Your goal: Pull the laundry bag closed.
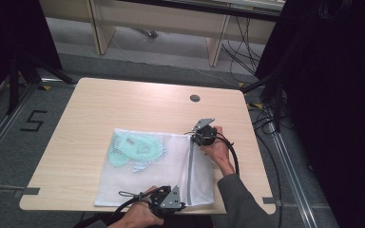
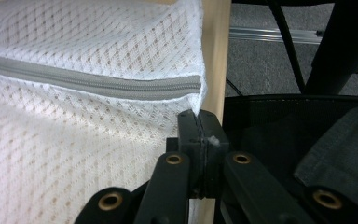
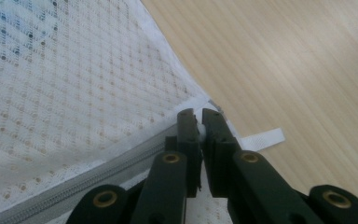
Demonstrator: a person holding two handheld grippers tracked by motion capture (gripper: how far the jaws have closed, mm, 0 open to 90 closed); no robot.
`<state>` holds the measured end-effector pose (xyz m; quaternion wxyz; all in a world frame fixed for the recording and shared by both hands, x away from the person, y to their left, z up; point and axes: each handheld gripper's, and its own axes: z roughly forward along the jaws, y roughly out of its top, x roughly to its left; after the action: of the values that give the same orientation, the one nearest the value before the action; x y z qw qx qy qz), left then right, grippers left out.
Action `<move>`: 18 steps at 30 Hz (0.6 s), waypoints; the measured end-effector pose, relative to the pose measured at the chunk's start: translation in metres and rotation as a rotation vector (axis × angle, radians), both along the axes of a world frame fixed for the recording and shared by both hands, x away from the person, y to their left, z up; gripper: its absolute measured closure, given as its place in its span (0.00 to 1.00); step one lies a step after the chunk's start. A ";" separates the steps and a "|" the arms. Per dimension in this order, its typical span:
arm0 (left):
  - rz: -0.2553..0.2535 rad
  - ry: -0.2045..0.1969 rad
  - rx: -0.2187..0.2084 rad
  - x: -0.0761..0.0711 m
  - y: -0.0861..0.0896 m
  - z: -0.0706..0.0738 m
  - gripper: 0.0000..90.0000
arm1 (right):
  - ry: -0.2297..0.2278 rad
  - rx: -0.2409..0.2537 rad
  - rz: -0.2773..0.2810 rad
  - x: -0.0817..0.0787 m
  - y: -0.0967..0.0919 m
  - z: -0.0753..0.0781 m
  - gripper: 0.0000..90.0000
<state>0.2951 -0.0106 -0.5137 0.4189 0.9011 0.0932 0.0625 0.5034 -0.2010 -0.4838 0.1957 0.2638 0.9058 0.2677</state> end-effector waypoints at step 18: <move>0.030 0.013 -0.014 0.010 0.007 0.006 0.99 | -0.036 -0.021 -0.013 0.006 0.010 0.000 0.96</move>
<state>0.3054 -0.0034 -0.5078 0.4235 0.8970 0.1100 0.0624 0.5091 -0.1912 -0.4839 0.2166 0.2629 0.9030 0.2617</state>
